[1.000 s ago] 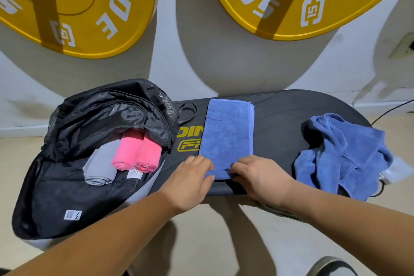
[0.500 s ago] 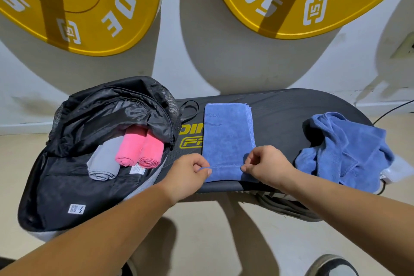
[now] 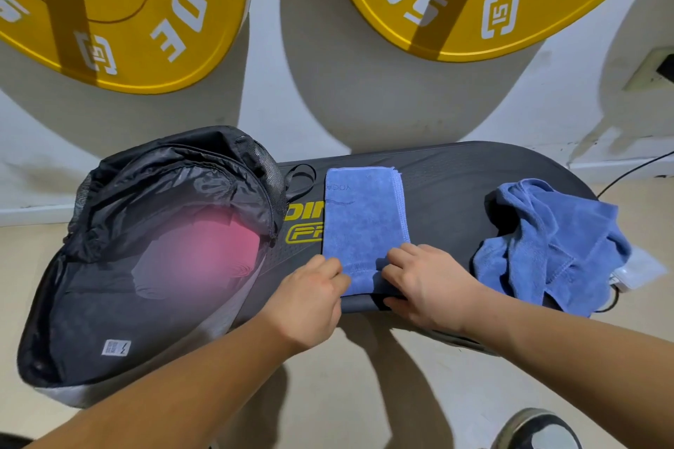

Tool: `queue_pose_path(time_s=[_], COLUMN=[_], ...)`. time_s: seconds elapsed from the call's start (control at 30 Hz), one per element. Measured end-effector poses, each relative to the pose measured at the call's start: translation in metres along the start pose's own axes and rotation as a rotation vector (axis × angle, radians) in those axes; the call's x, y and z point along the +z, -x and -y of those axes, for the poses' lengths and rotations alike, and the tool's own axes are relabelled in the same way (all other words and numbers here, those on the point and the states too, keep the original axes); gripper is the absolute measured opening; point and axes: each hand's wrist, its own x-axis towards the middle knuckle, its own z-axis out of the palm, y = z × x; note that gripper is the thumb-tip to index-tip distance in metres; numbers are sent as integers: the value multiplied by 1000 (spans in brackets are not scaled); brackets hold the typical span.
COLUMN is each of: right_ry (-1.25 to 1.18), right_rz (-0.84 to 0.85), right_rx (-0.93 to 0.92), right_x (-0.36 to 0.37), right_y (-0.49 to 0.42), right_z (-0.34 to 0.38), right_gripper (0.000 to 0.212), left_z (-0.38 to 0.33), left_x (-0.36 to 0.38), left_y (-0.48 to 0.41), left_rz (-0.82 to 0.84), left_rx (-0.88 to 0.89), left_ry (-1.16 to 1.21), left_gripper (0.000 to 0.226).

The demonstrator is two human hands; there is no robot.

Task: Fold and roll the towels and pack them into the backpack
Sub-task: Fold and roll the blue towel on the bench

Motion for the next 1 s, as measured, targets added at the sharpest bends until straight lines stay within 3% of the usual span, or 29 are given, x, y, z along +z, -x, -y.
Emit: queue_pose_path(time_s=[0.17, 0.27, 0.4, 0.57, 0.73, 0.87, 0.93, 1.0], right_ry=[42, 8, -196, -529, -752, -797, -743, -519], right_rz=[3, 43, 75, 114, 136, 160, 198, 162], right_rx=[-3, 97, 294, 589, 834, 978, 974, 868], right_x=[4, 7, 1, -4, -6, -5, -4, -2], right_y=[4, 2, -5, -6, -17, -25, -25, -23], right_z=[-6, -6, -9, -13, -20, -28, -30, -30], right_gripper=[6, 14, 11, 2, 9, 18, 22, 24], left_z=[5, 4, 7, 9, 10, 8, 11, 12], left_x=[1, -1, -8, -14, -5, -3, -3, -3], left_y=[0, -1, -5, -9, -19, -29, -28, -28], left_rz=[-37, -3, 24, 63, -22, -83, -142, -205], left_rx=[33, -2, -143, -462, -648, -802, -728, -488], left_ry=[-66, -31, 220, 618, 736, 752, 618, 407], left_gripper=[26, 28, 36, 24, 15, 8, 12, 17])
